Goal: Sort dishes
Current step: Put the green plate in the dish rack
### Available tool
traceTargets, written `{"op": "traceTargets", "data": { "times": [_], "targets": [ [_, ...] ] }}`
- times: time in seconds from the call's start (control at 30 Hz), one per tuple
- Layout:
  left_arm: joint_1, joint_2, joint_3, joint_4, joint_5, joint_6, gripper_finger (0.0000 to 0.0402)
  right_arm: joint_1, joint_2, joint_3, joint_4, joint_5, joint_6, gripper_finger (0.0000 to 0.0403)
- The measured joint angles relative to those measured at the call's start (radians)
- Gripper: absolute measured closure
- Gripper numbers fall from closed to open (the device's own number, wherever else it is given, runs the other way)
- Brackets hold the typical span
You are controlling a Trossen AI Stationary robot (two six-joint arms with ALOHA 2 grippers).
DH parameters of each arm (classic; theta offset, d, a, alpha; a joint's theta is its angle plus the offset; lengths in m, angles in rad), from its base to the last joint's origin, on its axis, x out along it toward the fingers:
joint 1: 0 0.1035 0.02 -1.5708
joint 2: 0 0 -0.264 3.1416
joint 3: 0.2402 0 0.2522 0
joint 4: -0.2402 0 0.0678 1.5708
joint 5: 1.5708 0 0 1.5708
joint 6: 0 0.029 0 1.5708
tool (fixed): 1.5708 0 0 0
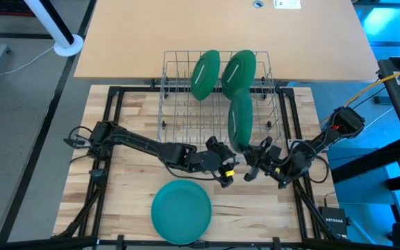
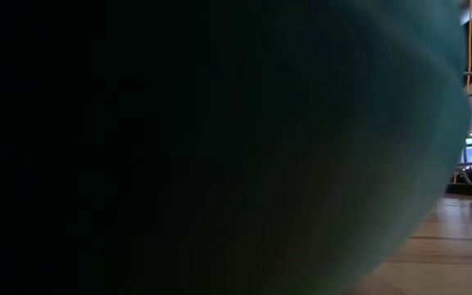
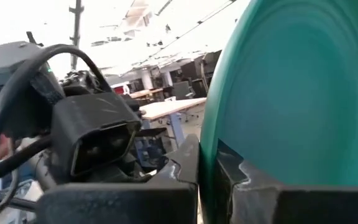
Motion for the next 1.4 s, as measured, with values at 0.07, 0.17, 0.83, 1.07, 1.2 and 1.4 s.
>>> {"op": "traceTargets", "data": {
  "times": [0.07, 0.17, 0.83, 1.07, 1.2, 1.4],
  "targets": [
    [0.0, 0.0, 0.0, 0.0, 0.0, 0.0, 0.0261, 0.0, 0.0, 0.0, 0.002, 0.001, -0.003, 0.0391],
    [-0.001, 0.0, 0.0, 0.0, 0.0, -0.008, 0.0261, 0.013, -0.028, -0.032, 0.023, 0.002, -0.029, 0.0391],
    [0.001, 0.0, 0.0, 0.001, -0.037, -0.039, 0.0261, 0.058, -0.243, -0.198, -0.012, -0.07, -0.021, 0.0391],
    [0.001, 0.0, 0.0, 0.001, -0.037, -0.039, 0.0261, 0.057, -0.24, -0.198, -0.075, -0.054, 0.04, 0.0391],
    [0.001, 0.0, 0.0, 0.0, -0.037, -0.039, 0.0261, 0.048, -0.24, -0.198, -0.091, -0.051, 0.065, 0.0391],
    [0.001, 0.0, 0.0, 0.001, -0.037, -0.041, 0.0261, 0.022, -0.24, -0.2, -0.14, -0.056, 0.106, 0.0391]
  ]
}}
